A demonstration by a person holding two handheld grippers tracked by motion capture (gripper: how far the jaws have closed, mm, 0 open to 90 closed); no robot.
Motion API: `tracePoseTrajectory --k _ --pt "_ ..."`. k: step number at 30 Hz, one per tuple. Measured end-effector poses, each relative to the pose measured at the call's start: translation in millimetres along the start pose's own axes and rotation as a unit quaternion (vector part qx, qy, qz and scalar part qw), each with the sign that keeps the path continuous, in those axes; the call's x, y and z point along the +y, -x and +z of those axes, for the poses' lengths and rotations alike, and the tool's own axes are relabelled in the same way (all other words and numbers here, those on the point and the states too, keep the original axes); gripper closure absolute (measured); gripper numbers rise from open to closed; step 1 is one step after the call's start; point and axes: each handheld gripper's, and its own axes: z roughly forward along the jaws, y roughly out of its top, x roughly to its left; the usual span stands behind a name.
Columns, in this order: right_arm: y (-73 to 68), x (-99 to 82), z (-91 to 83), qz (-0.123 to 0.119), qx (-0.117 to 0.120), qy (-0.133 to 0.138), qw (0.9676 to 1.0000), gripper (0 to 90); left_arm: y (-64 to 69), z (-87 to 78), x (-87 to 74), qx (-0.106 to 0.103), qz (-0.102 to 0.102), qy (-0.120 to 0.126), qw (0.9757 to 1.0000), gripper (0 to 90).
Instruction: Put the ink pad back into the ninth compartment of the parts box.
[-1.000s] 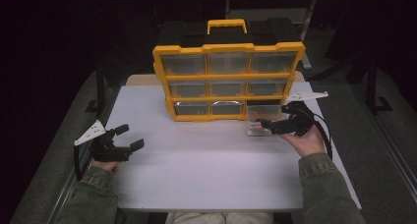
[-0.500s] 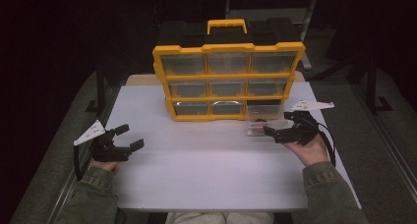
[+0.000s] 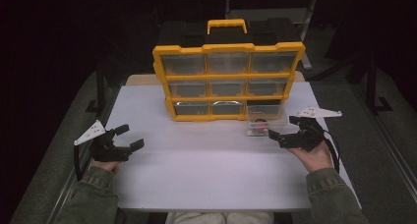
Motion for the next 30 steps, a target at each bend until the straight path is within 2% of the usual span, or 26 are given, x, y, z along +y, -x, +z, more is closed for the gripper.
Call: tracePoseTrajectory --k 9,18,30 --pt "2.3 -15.0 -4.6 0.004 -0.007 -0.005 1.0000 0.0 0.4 -0.4 0.1 0.002 0.001 0.003 1.0000 0.0" --pt "3.1 -29.9 -10.0 0.010 -0.013 0.011 0.9998 0.0 0.9 0.9 -0.5 0.000 0.003 -0.002 1.0000 0.0" --pt "-3.0 -37.9 -10.5 -0.010 -0.026 0.014 0.9995 0.0 0.8 1.4 -0.3 -0.004 0.003 -0.002 1.0000 0.0"
